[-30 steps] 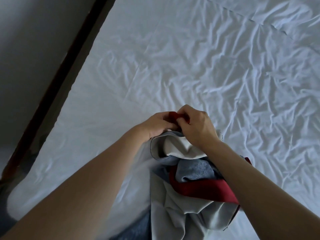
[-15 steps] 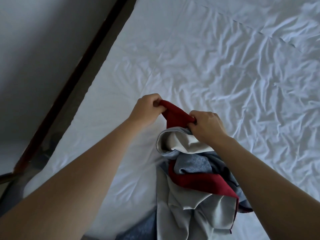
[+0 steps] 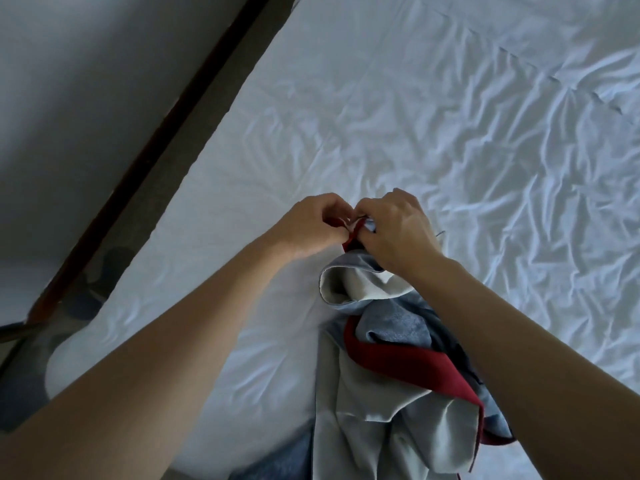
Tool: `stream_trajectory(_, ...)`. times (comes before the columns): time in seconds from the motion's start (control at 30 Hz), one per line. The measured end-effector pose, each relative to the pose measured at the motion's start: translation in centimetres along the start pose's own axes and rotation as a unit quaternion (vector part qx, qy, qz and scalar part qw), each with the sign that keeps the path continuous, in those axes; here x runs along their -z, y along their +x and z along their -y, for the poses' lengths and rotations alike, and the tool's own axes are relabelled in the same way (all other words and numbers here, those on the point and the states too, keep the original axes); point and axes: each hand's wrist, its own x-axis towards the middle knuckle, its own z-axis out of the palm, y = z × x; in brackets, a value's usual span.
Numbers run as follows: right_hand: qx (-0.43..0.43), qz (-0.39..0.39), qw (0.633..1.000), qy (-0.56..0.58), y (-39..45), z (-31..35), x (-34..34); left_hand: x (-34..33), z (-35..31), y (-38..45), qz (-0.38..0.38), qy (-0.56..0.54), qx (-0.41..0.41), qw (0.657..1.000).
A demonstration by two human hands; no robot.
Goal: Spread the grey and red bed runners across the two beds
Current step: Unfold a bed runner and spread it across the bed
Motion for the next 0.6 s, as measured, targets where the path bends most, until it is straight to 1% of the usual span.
stream_trajectory(0.03,-0.005,0.001,1.000,0.005,0.3,0.1,-0.6,0.3,0.2,0.0,-0.004,0.053,0.002,0.999)
stream_trajectory(0.1,-0.026,0.018,1.000,0.004,0.7,-0.2,-1.5,1.0,0.9,0.0,-0.040,0.146,0.008,0.988)
stream_trajectory(0.17,-0.052,0.072,0.995,-0.039,0.9,-1.1,-2.1,2.0,2.2,-0.2,-0.075,0.183,0.022,0.980)
stream_trajectory(0.27,-0.099,0.151,0.975,-0.131,0.8,-3.0,-2.8,3.5,4.8,-1.2,-0.119,0.195,0.056,0.972)
stream_trajectory(0.37,-0.150,0.190,0.957,-0.160,0.8,-4.1,-3.3,4.7,7.2,-2.9,-0.153,0.192,0.089,0.965)
stream_trajectory(0.5,-0.117,0.183,0.957,-0.194,2.0,-2.9,-3.9,6.3,9.4,-5.5,-0.178,0.186,0.113,0.960)
stream_trajectory(0.6,-0.097,0.165,0.967,-0.169,2.9,-0.9,-4.5,8.2,10.9,-7.8,-0.206,0.181,0.139,0.952)
